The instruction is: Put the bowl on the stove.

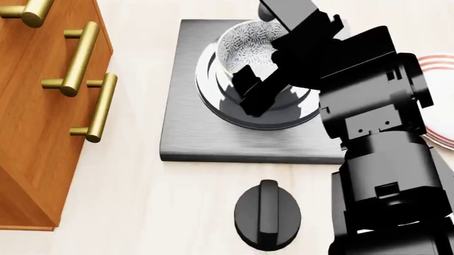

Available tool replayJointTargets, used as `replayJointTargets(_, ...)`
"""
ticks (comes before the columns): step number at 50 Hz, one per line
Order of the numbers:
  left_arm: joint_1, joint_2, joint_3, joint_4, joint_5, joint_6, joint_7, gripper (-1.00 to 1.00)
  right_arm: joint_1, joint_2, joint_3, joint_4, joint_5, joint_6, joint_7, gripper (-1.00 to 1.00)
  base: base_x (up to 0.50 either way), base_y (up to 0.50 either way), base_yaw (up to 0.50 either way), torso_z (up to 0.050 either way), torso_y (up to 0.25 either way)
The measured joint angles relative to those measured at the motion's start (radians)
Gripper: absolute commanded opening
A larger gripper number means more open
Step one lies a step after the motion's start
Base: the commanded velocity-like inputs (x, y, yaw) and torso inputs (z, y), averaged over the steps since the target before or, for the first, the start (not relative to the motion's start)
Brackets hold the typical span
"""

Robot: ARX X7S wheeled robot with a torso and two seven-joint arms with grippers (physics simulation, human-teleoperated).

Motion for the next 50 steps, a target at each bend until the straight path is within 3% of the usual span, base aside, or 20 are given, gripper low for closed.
replayJointTargets(21, 0.002, -0.002, 0.002, 0.001, 0.001, 0.007, -0.004, 1.0, 0.013, -0.009, 0.19, 0.0, 0.029, -0.035, -0.15, 1.0, 0.0, 0.0, 0.0, 0.0, 0.0)
replayJointTargets(39, 0.005, -0.006, -0.007, 0.005, -0.014, 0.018, -0.012, 1.0, -0.013, 0.019, 0.528, -0.001, 0.098, -0.312, -0.132, 1.0, 0.0, 0.0, 0.0, 0.0, 0.0)
replayJointTargets(50, 0.008, -0.009, -0.007, 0.003, -0.021, 0.024, -0.009, 1.0, -0.316, 0.009, 0.693, -0.456, 0.185, -0.305, -0.047, 1.0, 0.0, 0.0, 0.0, 0.0, 0.0)
